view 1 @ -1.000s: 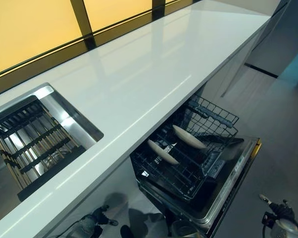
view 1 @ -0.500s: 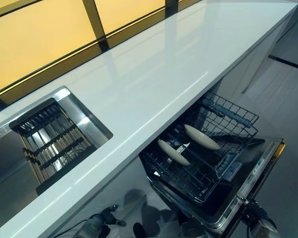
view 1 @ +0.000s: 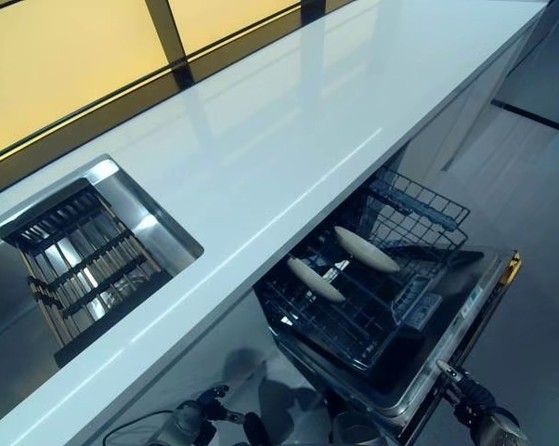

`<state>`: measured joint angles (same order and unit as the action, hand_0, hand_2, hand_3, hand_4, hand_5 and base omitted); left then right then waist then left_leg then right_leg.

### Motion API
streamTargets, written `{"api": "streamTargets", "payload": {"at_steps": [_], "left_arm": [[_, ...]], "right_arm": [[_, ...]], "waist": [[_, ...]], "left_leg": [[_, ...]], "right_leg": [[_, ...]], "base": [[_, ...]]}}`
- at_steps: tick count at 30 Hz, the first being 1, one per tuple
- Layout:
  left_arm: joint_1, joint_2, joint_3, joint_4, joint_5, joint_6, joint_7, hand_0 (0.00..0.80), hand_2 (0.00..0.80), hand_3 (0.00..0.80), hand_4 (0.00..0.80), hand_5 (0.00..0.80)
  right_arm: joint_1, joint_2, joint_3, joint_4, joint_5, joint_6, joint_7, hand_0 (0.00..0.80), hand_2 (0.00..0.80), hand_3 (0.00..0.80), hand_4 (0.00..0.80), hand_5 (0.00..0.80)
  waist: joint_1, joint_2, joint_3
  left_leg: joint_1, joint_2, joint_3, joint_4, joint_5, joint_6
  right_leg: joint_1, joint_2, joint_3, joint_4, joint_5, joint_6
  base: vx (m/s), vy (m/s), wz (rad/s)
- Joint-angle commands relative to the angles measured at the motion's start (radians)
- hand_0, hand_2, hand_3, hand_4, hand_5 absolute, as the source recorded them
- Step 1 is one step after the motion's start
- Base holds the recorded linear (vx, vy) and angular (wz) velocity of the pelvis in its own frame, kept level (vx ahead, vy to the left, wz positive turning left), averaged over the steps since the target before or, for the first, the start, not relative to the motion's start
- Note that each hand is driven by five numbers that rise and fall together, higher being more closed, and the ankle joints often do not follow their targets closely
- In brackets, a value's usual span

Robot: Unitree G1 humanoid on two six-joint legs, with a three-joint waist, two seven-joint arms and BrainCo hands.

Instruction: Take plates into dishwasher

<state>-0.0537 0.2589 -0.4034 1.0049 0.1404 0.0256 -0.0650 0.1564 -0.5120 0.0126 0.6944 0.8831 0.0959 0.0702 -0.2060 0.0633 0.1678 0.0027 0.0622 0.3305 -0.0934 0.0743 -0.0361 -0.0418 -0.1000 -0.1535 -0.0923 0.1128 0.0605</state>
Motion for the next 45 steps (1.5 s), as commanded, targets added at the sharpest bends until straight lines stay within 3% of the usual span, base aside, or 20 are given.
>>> {"api": "streamTargets", "payload": {"at_steps": [1, 8, 20, 24, 28, 30, 35, 39, 41, 45], "left_arm": [[-0.098, 0.049, -0.004, 0.05, -0.004, -0.01, 0.013, 0.0, 0.0, 0.0, 0.0, 0.0], [-0.097, 0.057, -0.007, 0.083, -0.007, -0.034, 0.017, 0.0, 0.0, 0.0, 0.0, 0.0], [-0.096, 0.053, -0.023, 0.094, -0.018, -0.023, 0.022, 0.0, 0.0, 0.0, 0.0, 0.0], [-0.086, 0.056, -0.022, 0.083, -0.024, -0.019, 0.024, 0.0, 0.0, 0.0, 0.0, 0.0], [-0.084, 0.076, -0.011, 0.068, -0.023, -0.018, 0.016, 0.0, 0.0, 0.0, 0.0, 0.0], [-0.077, 0.084, -0.008, 0.061, -0.02, -0.021, 0.016, 0.0, 0.0, 0.0, 0.0, 0.0], [-0.06, 0.113, 0.023, 0.059, -0.002, -0.036, 0.007, 0.0, 0.0, 0.0, 0.0, 0.0], [-0.055, 0.117, 0.048, 0.054, 0.024, -0.036, -0.004, 0.0, 0.0, 0.0, 0.0, 0.0], [-0.052, 0.111, 0.054, 0.056, 0.029, -0.033, -0.003, 0.0, 0.0, 0.0, 0.0, 0.0], [-0.069, 0.087, 0.036, 0.069, 0.03, -0.003, 0.003, 0.0, 0.0, 0.0, 0.0, 0.0]], "right_arm": [[-0.239, 0.196, 0.151, -0.42, 0.106, -0.033, 0.395, 0.0, 0.0, 0.0, 0.0, 0.0], [-0.276, 0.176, 0.182, -0.592, 0.134, -0.028, 0.502, 0.0, 0.0, 0.0, 0.0, 0.0], [-0.302, 0.175, 0.214, -0.698, 0.146, 0.014, 0.496, 0.0, 0.0, 0.0, 0.0, 0.0], [-0.296, 0.164, 0.227, -0.658, 0.109, 0.094, 0.608, 0.0, 0.0, 0.0, 0.0, 0.0], [-0.258, 0.089, 0.285, -0.588, -0.046, 0.167, 0.832, 0.0, 0.0, 0.0, 0.0, 0.0], [-0.226, 0.063, 0.297, -0.547, -0.087, 0.168, 0.883, 0.0, 0.0, 0.0, 0.0, 0.0], [-0.112, 0.01, 0.315, -0.245, -0.373, 0.203, 0.99, 0.0, 0.0, 0.0, 0.0, 0.0], [-0.083, 0.039, 0.276, 0.001, -0.539, 0.178, 0.832, 0.0, 0.0, 0.0, 0.0, 0.0], [-0.102, 0.059, 0.231, 0.147, -0.554, 0.134, 0.643, 0.0, 0.0, 0.0, 0.0, 0.0], [-0.193, 0.09, 0.227, 0.365, -0.804, 0.016, 0.275, 0.0, 0.0, 0.0, 0.0, 0.0]], "waist": [[0.05, -0.04, 0.045], [0.062, -0.055, 0.043], [0.079, -0.067, 0.025], [0.086, -0.071, 0.022], [0.098, -0.08, 0.032], [0.102, -0.084, 0.037], [0.105, -0.098, 0.05], [0.113, -0.105, 0.053], [0.12, -0.106, 0.05], [0.145, -0.098, 0.045]], "left_leg": [[0.042, 0.044, 0.018, 0.006, -0.029, -0.049], [0.046, 0.047, 0.021, 0.006, -0.029, -0.046], [0.054, 0.046, 0.018, 0.006, -0.03, -0.043], [0.056, 0.047, 0.015, 0.006, -0.028, -0.044], [0.052, 0.05, 0.013, 0.006, -0.025, -0.048], [0.051, 0.052, 0.01, 0.006, -0.024, -0.05], [0.05, 0.056, 0.0, 0.006, -0.022, -0.055], [0.049, 0.055, -0.013, 0.006, -0.02, -0.054], [0.05, 0.054, -0.026, 0.006, -0.02, -0.052], [0.051, 0.049, -0.056, 0.006, -0.023, -0.047]], "right_leg": [[0.019, 0.027, -0.052, 0.005, -0.065, 0.02], [0.028, 0.028, -0.065, 0.005, -0.068, 0.021], [0.041, 0.028, -0.075, 0.005, -0.069, 0.022], [0.046, 0.028, -0.077, 0.005, -0.07, 0.024], [0.049, 0.029, -0.089, 0.005, -0.072, 0.026], [0.051, 0.029, -0.095, 0.005, -0.071, 0.027], [0.057, 0.029, -0.109, 0.005, -0.07, 0.029], [0.062, 0.031, -0.114, 0.005, -0.071, 0.031], [0.067, 0.032, -0.112, 0.005, -0.071, 0.031], [0.076, 0.037, -0.105, 0.005, -0.074, 0.027]], "base": [[-0.02, -0.001, -0.09], [-0.011, -0.003, -0.15], [0.009, 0.001, 0.07], [0.018, 0.005, 0.16], [-0.008, -0.011, 0.07], [-0.015, -0.024, 0.05], [-0.02, -0.029, 0.11], [-0.001, -0.016, 0.01], [0.019, -0.024, 0.04], [0.012, -0.009, 0.11]]}}
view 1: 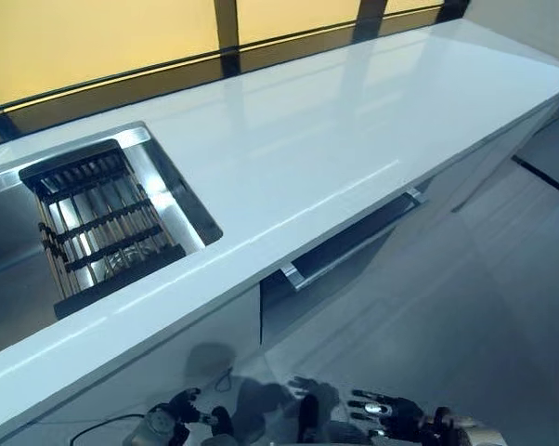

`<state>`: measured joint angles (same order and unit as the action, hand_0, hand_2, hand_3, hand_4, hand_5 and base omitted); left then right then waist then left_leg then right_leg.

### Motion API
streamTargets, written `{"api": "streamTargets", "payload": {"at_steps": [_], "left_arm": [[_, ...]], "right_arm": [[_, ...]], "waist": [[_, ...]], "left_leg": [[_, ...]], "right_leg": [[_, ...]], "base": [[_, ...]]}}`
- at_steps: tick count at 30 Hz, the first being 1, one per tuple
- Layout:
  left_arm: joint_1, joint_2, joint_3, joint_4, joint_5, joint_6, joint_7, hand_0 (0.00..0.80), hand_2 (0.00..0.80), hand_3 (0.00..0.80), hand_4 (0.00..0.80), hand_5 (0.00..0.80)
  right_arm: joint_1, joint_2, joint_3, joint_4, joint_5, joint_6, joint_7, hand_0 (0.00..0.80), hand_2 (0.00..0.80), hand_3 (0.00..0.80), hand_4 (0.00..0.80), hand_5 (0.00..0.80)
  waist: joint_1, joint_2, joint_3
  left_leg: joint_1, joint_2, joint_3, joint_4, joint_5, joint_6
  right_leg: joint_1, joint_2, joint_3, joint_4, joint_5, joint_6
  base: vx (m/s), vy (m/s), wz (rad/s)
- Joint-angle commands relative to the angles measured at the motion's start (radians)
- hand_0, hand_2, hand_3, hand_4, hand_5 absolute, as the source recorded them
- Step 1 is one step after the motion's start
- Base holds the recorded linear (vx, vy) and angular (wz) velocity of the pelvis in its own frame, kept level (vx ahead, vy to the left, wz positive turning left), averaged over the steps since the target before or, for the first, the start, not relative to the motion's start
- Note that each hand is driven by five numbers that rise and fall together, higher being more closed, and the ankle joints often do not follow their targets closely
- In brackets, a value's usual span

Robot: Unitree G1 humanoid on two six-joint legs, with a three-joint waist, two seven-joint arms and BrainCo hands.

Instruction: Take plates into dishwasher

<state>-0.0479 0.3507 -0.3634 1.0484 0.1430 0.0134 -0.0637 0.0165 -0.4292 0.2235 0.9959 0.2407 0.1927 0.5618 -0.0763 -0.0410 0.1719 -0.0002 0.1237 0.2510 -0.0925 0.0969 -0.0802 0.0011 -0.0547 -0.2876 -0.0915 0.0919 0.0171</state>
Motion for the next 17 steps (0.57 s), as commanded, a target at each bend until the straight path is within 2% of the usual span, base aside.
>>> {"api": "streamTargets", "payload": {"at_steps": [1, 3, 7, 10, 17], "left_arm": [[-0.077, -0.01, -0.011, 0.029, 0.024, 0.02, 0.002, 0.0, 0.0, 0.0, 0.0, 0.0], [-0.086, -0.027, -0.028, 0.044, 0.009, 0.045, -0.011, 0.0, 0.0, 0.0, 0.0, 0.0], [-0.098, -0.054, -0.046, 0.079, -0.018, 0.058, -0.007, 0.0, 0.0, 0.0, 0.0, 0.0], [-0.106, -0.079, -0.047, 0.106, -0.031, 0.06, 0.01, 0.0, 0.0, 0.0, 0.0, 0.0], [-0.101, -0.083, -0.026, 0.141, -0.032, 0.029, 0.054, 0.0, 0.0, 0.0, 0.0, 0.0]], "right_arm": [[-0.07, 0.015, 0.029, 0.083, -0.225, -0.093, -0.272, 0.0, 0.0, 0.0, 0.0, 0.0], [-0.121, 0.031, 0.065, 0.117, -0.3, -0.069, -0.364, 0.0, 0.0, 0.0, 0.0, 0.0], [-0.188, 0.069, 0.11, 0.173, -0.367, 0.005, -0.399, 0.0, 0.0, 0.0, 0.0, 0.0], [-0.217, 0.089, 0.151, 0.204, -0.44, 0.018, -0.393, 0.0, 0.0, 0.0, 0.0, 0.0], [-0.212, 0.1, 0.187, 0.204, -0.473, 0.025, -0.363, 0.0, 0.0, 0.0, 0.0, 0.0]], "waist": [[0.021, 0.008, 0.041], [0.039, 0.016, 0.037], [0.067, 0.029, 0.022], [0.095, 0.035, 0.011], [0.131, 0.027, 0.006]], "left_leg": [[0.054, -0.014, 0.016, 0.005, -0.046, -0.002], [0.055, -0.018, -0.006, 0.005, -0.047, 0.002], [0.054, -0.025, -0.05, 0.005, -0.047, 0.007], [0.057, -0.026, -0.086, 0.005, -0.046, 0.008], [0.059, -0.026, -0.13, 0.028, -0.046, 0.006]], "right_leg": [[0.036, -0.008, 0.031, 0.004, -0.054, 0.07], [0.044, -0.006, 0.033, 0.004, -0.059, 0.066], [0.055, -0.001, 0.042, 0.004, -0.069, 0.054], [0.073, 0.003, 0.036, 0.004, -0.079, 0.044], [0.102, 0.002, 0.014, 0.014, -0.093, 0.031]], "base": [[0.004, -0.009, 0.18], [0.011, -0.009, 0.2], [0.022, 0.0, 0.27], [0.014, -0.015, 0.26], [-0.019, -0.053, 0.36]]}}
